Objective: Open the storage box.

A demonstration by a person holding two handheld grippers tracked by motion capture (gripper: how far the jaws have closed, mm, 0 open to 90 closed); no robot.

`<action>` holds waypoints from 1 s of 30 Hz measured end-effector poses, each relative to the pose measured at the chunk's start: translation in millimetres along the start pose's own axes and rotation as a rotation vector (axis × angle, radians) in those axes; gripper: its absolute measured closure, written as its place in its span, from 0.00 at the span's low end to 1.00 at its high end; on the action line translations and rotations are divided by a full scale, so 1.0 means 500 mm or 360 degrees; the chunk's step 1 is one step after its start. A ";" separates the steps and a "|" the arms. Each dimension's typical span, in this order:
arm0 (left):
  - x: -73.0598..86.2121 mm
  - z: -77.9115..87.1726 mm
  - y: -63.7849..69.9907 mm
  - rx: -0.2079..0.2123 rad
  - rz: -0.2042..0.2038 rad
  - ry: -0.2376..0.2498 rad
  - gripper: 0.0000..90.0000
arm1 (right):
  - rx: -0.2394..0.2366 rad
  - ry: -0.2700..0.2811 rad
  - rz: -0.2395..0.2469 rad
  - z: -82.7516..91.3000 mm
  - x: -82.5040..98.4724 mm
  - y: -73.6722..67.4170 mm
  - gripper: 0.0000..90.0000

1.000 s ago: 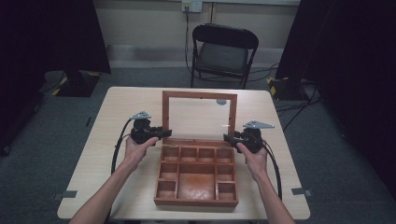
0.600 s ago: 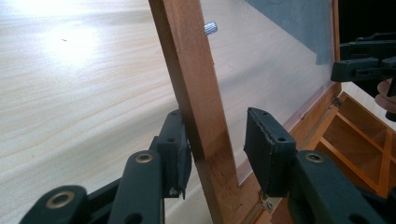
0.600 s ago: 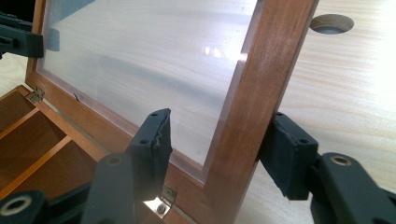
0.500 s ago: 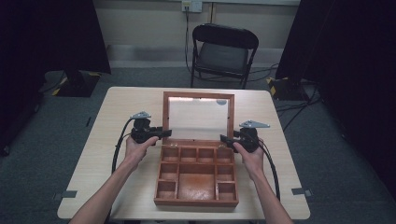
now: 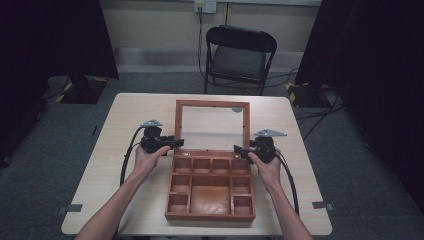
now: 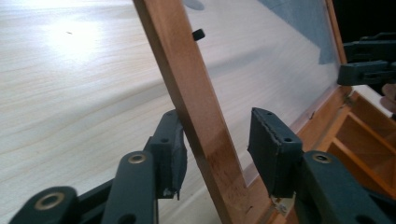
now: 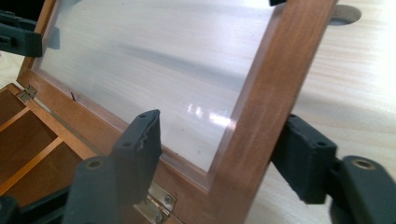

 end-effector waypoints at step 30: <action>0.015 -0.020 -0.009 -0.0025 0.0076 -0.0104 0.39 | 0.0014 -0.0043 -0.0094 -0.018 0.012 0.006 0.24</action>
Point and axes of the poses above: each handheld gripper's, and its own axes: z roughly backward along the jaws, x roughly out of its underside, y roughly to its right, the point moved 1 cm from there along -z, roughly forward along the jaws, and after that the axes turned 7 degrees about z, right-handed, at the moved point
